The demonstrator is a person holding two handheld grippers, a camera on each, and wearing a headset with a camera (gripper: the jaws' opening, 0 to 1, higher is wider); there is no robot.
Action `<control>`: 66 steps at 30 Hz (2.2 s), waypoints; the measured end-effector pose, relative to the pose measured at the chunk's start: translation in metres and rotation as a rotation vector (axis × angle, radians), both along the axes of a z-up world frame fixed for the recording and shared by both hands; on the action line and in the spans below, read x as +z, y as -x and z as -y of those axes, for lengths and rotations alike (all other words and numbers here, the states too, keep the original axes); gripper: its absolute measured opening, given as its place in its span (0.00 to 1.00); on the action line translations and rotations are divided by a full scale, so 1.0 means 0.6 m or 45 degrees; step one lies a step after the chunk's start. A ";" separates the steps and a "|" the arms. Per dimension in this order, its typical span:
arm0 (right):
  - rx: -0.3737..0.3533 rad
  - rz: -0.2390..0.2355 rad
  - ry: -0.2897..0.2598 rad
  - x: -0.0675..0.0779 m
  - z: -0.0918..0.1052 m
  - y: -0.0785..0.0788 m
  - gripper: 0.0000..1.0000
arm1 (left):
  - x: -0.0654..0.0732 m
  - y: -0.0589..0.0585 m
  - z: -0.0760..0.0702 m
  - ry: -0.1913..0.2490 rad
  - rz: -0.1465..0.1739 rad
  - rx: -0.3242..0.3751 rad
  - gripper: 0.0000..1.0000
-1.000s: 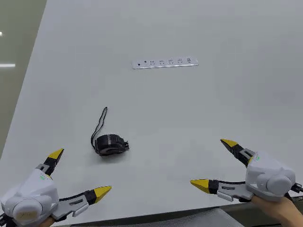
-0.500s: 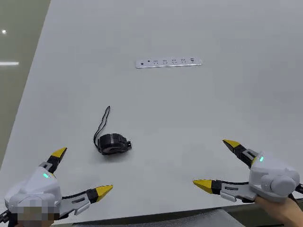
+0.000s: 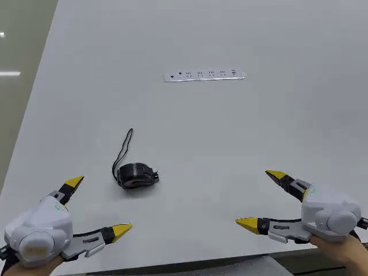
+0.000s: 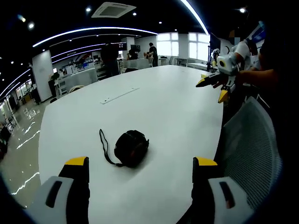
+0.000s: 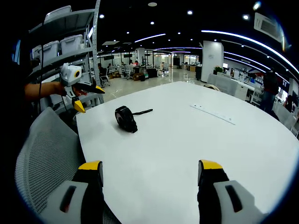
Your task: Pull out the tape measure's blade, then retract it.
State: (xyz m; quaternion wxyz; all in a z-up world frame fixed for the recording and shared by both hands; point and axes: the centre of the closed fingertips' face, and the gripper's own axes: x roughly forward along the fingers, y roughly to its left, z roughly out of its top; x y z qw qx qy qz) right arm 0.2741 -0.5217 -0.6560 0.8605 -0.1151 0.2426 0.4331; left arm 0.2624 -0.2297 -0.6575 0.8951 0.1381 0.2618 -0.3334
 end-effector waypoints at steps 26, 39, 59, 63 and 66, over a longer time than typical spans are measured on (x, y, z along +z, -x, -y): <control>0.236 0.007 0.068 -0.036 -0.039 -0.047 0.72 | -0.049 -0.047 -0.008 -0.106 -0.059 -0.191 0.77; 0.372 0.014 0.084 -0.061 -0.082 -0.075 0.66 | -0.071 -0.068 0.005 -0.173 -0.072 -0.325 0.69; 0.568 0.019 0.138 -0.096 -0.138 -0.100 0.60 | -0.111 -0.100 0.019 -0.255 -0.103 -0.485 0.60; 0.588 0.022 0.141 -0.100 -0.147 -0.106 0.59 | -0.117 -0.109 0.021 -0.269 -0.101 -0.504 0.60; 0.607 0.031 0.142 -0.102 -0.156 -0.112 0.57 | -0.123 -0.115 0.021 -0.284 -0.105 -0.525 0.58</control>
